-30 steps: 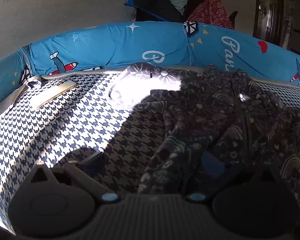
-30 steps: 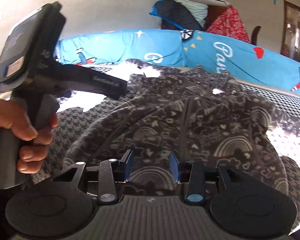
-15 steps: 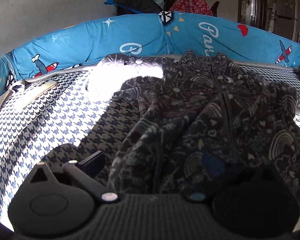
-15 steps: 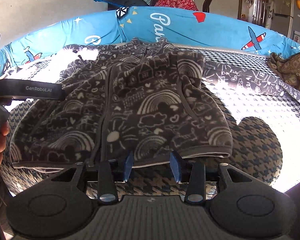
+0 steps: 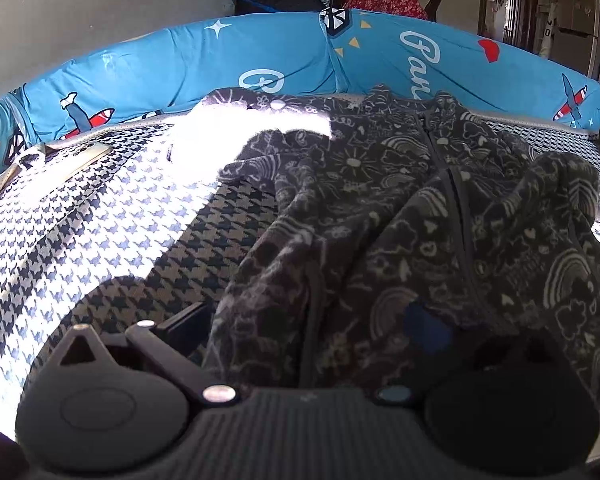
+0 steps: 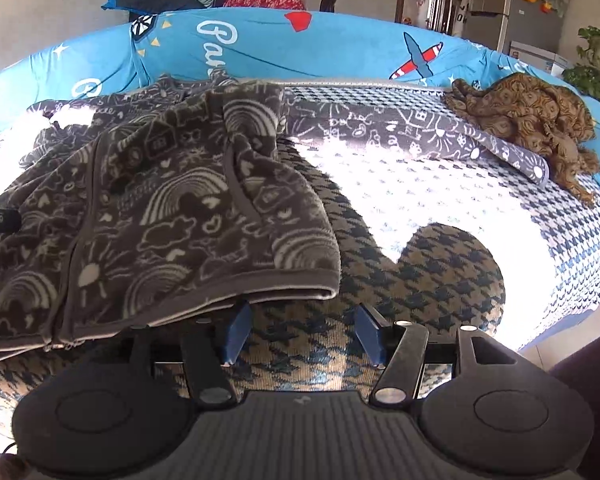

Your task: Fold clothes

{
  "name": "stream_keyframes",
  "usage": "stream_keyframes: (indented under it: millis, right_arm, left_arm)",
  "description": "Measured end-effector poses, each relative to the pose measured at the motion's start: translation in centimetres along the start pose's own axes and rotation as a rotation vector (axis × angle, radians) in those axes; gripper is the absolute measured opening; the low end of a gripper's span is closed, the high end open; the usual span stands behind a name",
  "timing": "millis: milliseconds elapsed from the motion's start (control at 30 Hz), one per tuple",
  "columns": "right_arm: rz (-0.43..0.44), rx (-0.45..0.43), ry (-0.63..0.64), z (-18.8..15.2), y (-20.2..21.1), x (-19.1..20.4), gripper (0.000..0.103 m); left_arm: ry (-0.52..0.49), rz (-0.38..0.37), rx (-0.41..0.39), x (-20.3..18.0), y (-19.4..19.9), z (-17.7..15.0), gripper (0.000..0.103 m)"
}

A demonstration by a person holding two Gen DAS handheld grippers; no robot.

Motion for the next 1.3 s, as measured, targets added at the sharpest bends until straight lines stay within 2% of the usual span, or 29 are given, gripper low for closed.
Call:
stream_keyframes:
  millis: [100,200,333,367,400,433,467,500,567,600,767,867,933,1067,1300]
  right_arm:
    - [-0.039,-0.045,0.049,0.7,-0.8,0.3,0.067]
    - [-0.056,-0.068,0.049,1.2,-1.4,0.0,0.068]
    - [-0.02,-0.102,0.019,1.4,-2.2,-0.5,0.067]
    - [-0.01,-0.102,0.011,1.5,-2.4,-0.6,0.057]
    - [0.003,-0.099,0.002,1.5,-2.6,-0.6,0.043]
    - [0.019,-0.093,-0.01,1.6,-2.8,-0.6,0.035]
    - [0.033,-0.091,-0.025,1.7,-2.7,-0.6,0.017]
    - [0.038,-0.098,-0.039,1.9,-2.4,-0.6,0.01]
    - [0.04,-0.125,-0.06,2.4,-1.2,-0.7,0.009]
    - [0.037,-0.132,-0.071,2.7,-0.4,-0.7,0.004]
    - [-0.067,-0.112,-0.089,3.7,3.5,-0.4,0.004]
    - [-0.114,-0.134,-0.032,4.1,5.6,0.2,0.004]
    - [-0.136,-0.108,0.031,3.9,6.0,0.8,0.004]
    - [-0.139,-0.034,0.031,2.7,5.6,0.4,0.004]
    - [-0.139,0.024,0.05,0.6,6.3,0.1,0.003]
  left_arm:
    - [0.011,0.002,0.005,0.2,-0.1,0.0,0.103]
    - [0.018,0.003,0.01,0.3,-0.2,0.0,0.103]
    - [0.027,0.008,0.016,0.4,-0.3,0.0,0.103]
    - [0.03,0.01,0.018,0.4,-0.4,0.0,0.103]
    - [0.034,0.013,0.02,0.5,-0.4,0.0,0.103]
    - [0.037,0.018,0.021,0.6,-0.5,0.0,0.103]
    - [0.04,0.025,0.023,0.7,-0.5,0.0,0.103]
    - [0.046,0.03,0.026,0.8,-0.6,0.0,0.103]
    - [0.062,0.035,0.033,1.2,-0.7,0.1,0.103]
    - [0.07,0.036,0.036,1.4,-0.8,0.1,0.103]
    - [0.085,0.051,0.043,1.8,-0.9,0.1,0.103]
    - [0.088,0.058,0.043,2.0,-0.8,0.1,0.103]
    - [0.095,0.062,0.043,2.2,-0.7,0.1,0.103]
    - [0.113,0.065,0.044,2.7,-0.6,0.1,0.103]
    - [0.121,0.061,0.042,2.9,-0.4,0.1,0.103]
Point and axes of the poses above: each gripper's, at about its wrist camera, not at the fingertips, and y roughly against the way its jaws point, x to its left, z to its top, the point moved 2 cm from there along -y, roughly the way its jaws point, and after that the axes turned 13 degrees about z, right-handed, at the moved point
